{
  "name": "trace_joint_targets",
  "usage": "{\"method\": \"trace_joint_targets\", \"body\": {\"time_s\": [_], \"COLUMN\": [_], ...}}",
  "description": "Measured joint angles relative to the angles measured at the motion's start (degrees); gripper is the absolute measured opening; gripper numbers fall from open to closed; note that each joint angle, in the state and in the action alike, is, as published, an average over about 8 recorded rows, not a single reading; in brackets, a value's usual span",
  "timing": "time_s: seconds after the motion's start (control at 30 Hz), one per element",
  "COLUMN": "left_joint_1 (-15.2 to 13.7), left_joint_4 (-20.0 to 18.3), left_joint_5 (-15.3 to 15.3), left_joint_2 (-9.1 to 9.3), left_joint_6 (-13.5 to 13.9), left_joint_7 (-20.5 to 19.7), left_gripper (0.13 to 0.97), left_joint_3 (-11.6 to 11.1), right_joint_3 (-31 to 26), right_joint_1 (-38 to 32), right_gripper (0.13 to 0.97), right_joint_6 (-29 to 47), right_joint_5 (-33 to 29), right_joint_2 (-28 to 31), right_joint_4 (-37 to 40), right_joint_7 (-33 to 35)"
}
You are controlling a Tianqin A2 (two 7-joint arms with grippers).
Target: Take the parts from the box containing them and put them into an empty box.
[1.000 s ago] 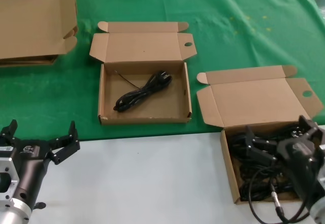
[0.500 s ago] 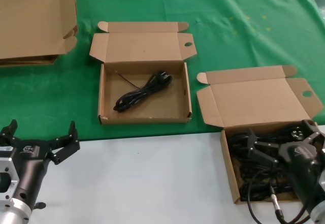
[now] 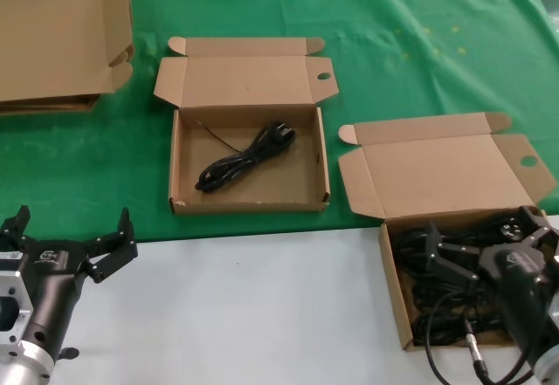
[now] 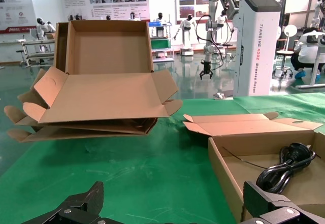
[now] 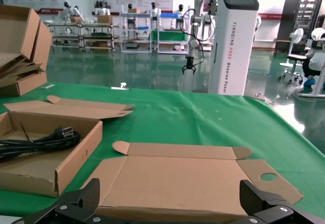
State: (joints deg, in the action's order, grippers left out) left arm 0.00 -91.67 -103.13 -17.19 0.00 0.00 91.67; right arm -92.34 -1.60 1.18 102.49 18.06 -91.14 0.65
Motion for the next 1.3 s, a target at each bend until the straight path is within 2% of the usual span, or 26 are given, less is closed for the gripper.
{"method": "trace_joint_targets", "body": {"time_s": [1.3], "left_joint_1": [0.0], "left_joint_4": [0.0], "left_joint_5": [0.0], "left_joint_2": [0.0], "left_joint_6": [0.0], "left_joint_7": [-0.02], "left_gripper": [0.966], "left_joint_3": [0.0], "right_joint_3": [0.0], "right_joint_1": [0.0], "right_gripper": [0.966], "right_joint_6": [0.0], "right_joint_5": [0.0], "right_joint_2": [0.0], "right_joint_4": [0.0], "right_joint_7": [0.0]}}
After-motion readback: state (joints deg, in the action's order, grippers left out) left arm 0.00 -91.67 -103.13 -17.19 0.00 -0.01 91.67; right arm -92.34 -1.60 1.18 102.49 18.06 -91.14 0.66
